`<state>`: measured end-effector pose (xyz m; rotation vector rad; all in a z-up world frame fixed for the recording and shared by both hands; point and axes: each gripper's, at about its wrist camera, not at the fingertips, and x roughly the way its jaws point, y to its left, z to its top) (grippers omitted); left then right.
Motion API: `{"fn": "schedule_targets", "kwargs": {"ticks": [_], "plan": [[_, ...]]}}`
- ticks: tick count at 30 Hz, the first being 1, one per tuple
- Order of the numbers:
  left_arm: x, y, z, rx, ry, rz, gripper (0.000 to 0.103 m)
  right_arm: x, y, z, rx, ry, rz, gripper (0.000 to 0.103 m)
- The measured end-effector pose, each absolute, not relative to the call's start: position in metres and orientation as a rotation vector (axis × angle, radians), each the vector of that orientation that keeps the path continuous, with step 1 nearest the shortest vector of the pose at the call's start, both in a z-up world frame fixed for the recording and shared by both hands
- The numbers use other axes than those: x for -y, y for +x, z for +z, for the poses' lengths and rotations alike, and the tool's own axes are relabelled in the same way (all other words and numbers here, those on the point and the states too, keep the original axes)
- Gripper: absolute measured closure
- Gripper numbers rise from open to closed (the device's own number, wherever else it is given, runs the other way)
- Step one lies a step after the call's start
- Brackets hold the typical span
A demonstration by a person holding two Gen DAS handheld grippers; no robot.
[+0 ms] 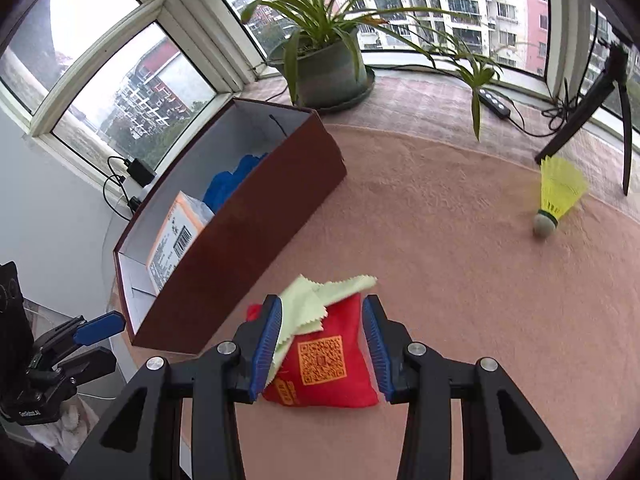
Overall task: Organize soft objects
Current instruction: 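Move both tools toward the red bag with the pale green cloth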
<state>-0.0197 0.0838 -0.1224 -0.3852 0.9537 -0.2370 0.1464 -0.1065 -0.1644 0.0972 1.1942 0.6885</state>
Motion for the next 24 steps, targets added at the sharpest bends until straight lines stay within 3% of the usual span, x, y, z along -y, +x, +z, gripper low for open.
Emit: {"fn": "schedule_targets", "kwargs": {"ticks": [5, 8, 19, 22, 24], "plan": [[-0.052, -0.032, -0.156, -1.018, -0.366, -0.257, 0.053, 0.122, 0.139, -0.196, -1.261, 0.098, 0.711, 0.064], [-0.042, -0.036, -0.175, -1.044, -0.357, -0.249, 0.053, 0.128, 0.138, -0.207, -1.275, 0.116, 0.738, 0.056], [-0.059, -0.033, -0.194, -1.003, -0.418, -0.091, 0.053, 0.127, 0.145, -0.225, -1.305, 0.146, 0.812, 0.056], [-0.066, -0.032, -0.196, -0.984, -0.451, -0.04, 0.069, 0.126, 0.147, -0.225, -1.303, 0.132, 0.824, 0.056], [-0.071, -0.03, -0.197, -0.969, -0.516, -0.037, 0.07, 0.125, 0.15, -0.227, -1.305, 0.127, 0.831, 0.056]]}}
